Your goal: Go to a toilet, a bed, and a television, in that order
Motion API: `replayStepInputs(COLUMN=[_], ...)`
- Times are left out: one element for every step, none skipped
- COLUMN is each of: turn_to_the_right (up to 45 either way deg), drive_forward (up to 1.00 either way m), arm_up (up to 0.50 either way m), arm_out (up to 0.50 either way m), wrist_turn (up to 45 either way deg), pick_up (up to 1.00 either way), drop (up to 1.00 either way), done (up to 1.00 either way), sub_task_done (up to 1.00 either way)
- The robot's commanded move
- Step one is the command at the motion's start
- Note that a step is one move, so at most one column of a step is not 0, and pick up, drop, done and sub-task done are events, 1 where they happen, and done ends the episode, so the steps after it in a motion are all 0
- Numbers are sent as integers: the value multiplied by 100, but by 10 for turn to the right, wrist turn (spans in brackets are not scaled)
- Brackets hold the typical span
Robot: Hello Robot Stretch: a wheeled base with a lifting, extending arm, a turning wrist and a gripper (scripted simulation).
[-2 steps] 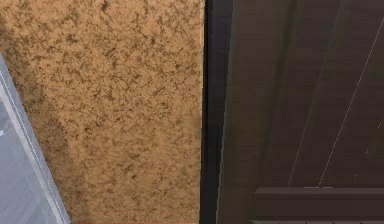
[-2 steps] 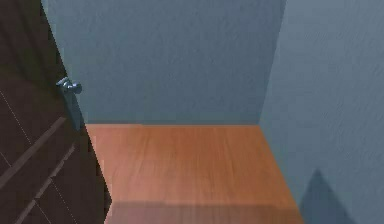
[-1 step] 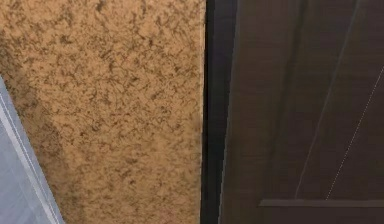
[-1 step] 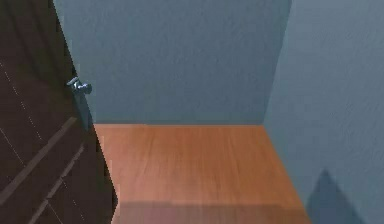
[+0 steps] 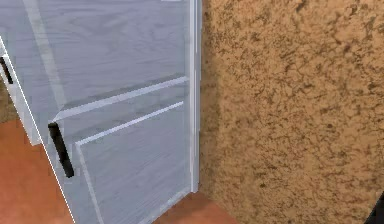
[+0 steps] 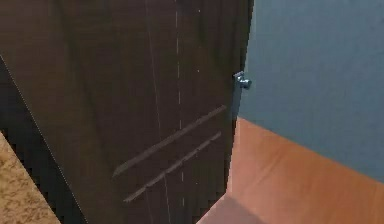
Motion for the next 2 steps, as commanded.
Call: replayStepInputs(turn_to_the_right=[-240,0], drive_forward=[0,30], arm_up=[0,0], arm_out=[0,0], wrist_turn=[0,0], pick_up=[0,0], drop=[0,0], done=[0,0], sub_task_done=[0,0])
